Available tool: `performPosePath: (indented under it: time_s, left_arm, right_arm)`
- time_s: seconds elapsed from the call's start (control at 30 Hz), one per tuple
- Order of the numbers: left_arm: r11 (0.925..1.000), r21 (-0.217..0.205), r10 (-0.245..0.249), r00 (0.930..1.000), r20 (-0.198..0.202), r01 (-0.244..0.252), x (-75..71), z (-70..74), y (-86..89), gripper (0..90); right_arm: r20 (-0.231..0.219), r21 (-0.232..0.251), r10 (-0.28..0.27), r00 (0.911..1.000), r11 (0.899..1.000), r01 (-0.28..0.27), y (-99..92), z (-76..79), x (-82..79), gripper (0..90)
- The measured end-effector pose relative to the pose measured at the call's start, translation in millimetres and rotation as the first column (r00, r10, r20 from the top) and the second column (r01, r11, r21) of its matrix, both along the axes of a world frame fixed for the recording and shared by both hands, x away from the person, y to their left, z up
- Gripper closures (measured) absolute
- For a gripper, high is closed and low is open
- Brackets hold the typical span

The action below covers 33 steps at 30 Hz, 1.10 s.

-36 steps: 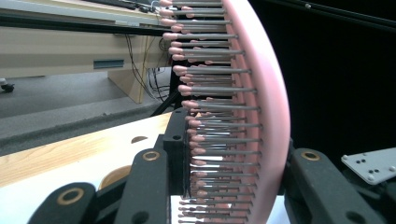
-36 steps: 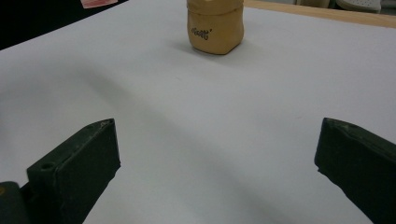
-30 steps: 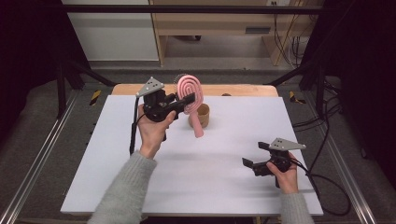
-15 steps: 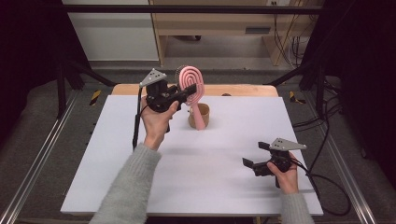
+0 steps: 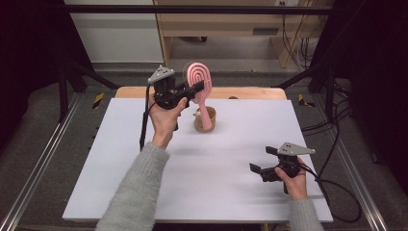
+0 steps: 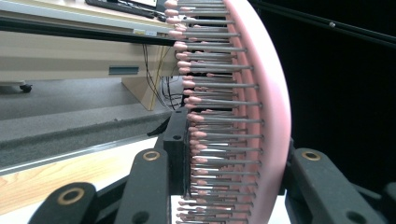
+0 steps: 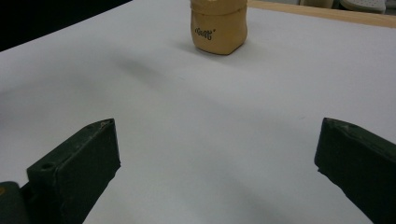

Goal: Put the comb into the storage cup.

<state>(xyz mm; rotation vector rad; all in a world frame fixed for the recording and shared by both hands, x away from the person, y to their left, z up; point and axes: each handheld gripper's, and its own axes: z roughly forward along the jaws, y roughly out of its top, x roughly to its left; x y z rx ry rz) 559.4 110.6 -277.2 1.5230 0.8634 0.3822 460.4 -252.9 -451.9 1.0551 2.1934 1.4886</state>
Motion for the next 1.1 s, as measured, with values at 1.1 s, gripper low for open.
performPosePath:
  time_s: [1.1]
  left_arm:
    - [0.9986, -0.011, 0.052, 0.9985, -0.016, -0.052, 42.2, -9.2, -15.4, 62.4]
  right_arm:
    - [-0.005, -0.012, 0.016, 0.9999, 1.000, -0.016, 1.2, -1.5, 0.3, 0.3]
